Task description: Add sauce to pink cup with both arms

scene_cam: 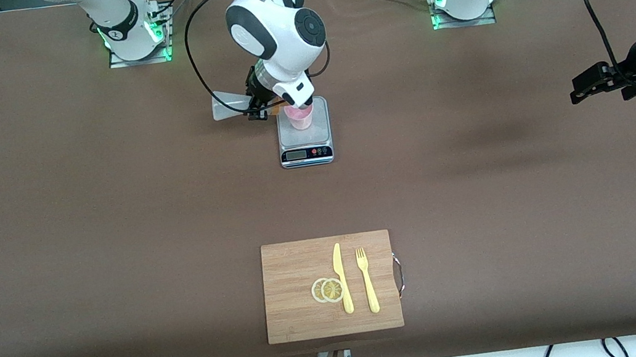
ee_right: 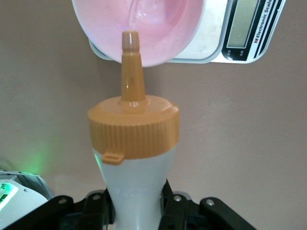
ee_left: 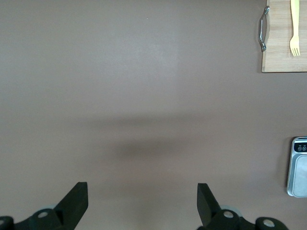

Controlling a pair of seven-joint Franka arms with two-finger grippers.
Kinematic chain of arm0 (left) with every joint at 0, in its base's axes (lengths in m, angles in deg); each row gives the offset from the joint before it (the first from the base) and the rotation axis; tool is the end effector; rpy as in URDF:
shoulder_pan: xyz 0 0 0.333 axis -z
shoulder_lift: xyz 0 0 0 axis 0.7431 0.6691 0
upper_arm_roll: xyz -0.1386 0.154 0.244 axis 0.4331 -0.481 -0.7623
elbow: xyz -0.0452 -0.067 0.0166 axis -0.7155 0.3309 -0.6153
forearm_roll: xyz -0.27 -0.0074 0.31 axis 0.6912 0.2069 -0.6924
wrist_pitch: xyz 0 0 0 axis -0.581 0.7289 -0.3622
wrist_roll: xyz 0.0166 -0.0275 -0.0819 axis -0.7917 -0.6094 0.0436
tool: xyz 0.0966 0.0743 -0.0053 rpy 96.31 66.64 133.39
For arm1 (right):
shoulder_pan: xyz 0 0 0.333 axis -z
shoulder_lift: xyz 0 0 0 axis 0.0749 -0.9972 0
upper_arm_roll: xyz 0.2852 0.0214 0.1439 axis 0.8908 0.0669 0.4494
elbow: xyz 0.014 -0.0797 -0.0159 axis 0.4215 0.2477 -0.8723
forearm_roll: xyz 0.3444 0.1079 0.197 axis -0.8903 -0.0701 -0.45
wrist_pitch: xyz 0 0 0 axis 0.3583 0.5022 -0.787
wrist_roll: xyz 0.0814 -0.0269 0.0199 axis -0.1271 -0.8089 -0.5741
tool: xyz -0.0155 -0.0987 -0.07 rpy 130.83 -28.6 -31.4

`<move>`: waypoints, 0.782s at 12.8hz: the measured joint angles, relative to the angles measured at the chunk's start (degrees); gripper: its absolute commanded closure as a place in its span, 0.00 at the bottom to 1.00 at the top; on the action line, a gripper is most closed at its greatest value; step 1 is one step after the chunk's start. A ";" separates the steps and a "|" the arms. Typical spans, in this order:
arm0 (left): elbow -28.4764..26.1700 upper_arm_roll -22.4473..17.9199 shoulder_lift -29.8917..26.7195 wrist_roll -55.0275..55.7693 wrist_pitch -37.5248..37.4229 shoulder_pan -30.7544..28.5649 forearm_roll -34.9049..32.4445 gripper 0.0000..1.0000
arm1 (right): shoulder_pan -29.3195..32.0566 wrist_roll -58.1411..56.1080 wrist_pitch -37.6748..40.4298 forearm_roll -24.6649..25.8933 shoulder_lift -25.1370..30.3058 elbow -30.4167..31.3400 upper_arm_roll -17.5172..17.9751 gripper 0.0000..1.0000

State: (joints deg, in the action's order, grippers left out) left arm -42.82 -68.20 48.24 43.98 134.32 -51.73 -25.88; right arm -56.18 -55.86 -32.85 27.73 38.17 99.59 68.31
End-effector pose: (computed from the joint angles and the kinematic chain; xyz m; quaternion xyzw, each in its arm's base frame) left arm 0.6103 -0.0027 0.5638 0.9987 -0.0037 -0.0434 0.0266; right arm 0.3975 0.4684 0.2854 0.6720 0.6915 -0.2108 0.1605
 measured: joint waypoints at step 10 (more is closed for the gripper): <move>0.00 0.00 0.00 0.00 0.00 0.00 0.00 0.00 | 0.00 0.80 -1.16 -1.04 2.36 0.52 -0.56 0.82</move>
State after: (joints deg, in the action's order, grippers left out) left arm -42.82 -68.20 48.24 43.98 134.32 -51.73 -25.88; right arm -56.18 -55.06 -34.01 26.69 40.53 100.11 67.74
